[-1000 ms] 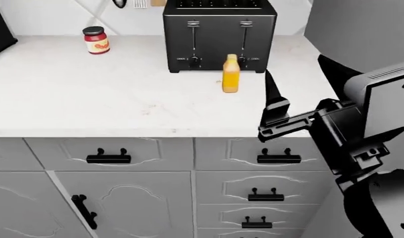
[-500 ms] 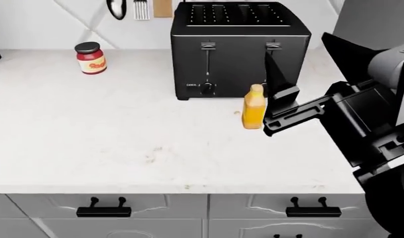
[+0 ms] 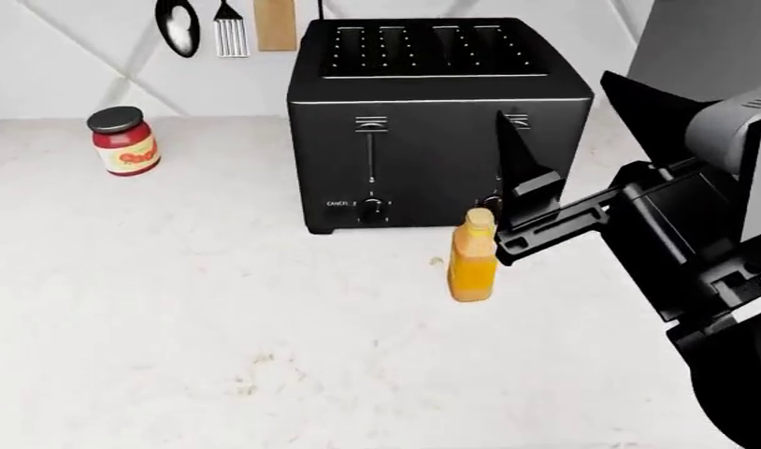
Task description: Pick the honey bottle and bar from the counter and place them in the cabinets closest to them.
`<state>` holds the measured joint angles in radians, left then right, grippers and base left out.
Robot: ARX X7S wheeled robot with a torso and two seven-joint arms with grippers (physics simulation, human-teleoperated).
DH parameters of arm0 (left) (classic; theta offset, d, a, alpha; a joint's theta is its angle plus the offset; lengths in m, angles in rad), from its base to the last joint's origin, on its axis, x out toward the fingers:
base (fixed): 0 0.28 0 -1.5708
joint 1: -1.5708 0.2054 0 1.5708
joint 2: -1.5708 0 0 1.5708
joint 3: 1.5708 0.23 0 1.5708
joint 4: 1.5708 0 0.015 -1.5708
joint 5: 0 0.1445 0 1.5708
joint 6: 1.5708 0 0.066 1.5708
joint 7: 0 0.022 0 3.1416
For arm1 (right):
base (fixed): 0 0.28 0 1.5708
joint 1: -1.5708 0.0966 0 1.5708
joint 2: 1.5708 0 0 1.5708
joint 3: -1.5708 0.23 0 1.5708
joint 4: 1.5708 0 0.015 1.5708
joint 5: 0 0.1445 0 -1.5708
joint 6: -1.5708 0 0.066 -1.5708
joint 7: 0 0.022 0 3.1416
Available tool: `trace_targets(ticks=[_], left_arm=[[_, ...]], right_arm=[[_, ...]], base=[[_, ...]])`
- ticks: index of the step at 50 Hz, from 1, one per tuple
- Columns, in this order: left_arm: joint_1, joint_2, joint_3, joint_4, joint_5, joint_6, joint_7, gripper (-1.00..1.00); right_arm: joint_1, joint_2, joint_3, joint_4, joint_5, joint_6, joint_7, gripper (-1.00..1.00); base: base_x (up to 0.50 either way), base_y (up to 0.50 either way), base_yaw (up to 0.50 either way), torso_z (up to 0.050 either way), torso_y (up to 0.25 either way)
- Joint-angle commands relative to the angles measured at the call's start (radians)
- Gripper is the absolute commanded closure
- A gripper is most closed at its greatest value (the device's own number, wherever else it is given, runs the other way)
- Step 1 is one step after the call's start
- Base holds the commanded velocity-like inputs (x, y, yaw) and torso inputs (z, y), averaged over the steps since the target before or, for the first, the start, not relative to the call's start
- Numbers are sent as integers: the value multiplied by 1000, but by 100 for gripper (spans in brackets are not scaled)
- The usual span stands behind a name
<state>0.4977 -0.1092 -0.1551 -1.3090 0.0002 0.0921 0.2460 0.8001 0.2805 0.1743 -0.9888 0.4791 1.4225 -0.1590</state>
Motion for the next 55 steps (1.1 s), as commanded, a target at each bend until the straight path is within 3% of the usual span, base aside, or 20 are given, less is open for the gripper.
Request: trace_targets(ticks=[1,15,17,22,25,31,49,55], left_arm=[[-1,0,0,0,-1,6,-1,-100],[0,0,6,0,0,13,-7,-100],[0,0,8,0,1,15,-8,-100],[0,-1,15,0,1,19,-21,-100],[1,-1,19,0,2,21,-26,-100],[1,-1,24,0,1,23,-33,-100],[1,-1,25,0,-1,25,-34,-100],[1,-2,28,0,0,27,-36,-100]], right_arm=[[5,11,3,-23,47,11,-16,-100],[62,44,-17,13,105,141,17,-100],[61,86,-17,48,220,147,81,-100],[142,210,19,195,751,146,435,-100],[198,248,4,270,970,138,600,-100],[239,285,-13,308,1186,87,676,-100],[190,302,-44,268,1167,46,594,-100],[6,328,-25,207,1034,47,484,-100]], base=[[500,-17,0,0,0],[178,-6,0,0,0],[0,0,0,0,0],[0,0,0,0,0],[0,0,0,0,0],[337,-12,0,0,0],[167,-6,0,0,1],[0,0,0,0,0]])
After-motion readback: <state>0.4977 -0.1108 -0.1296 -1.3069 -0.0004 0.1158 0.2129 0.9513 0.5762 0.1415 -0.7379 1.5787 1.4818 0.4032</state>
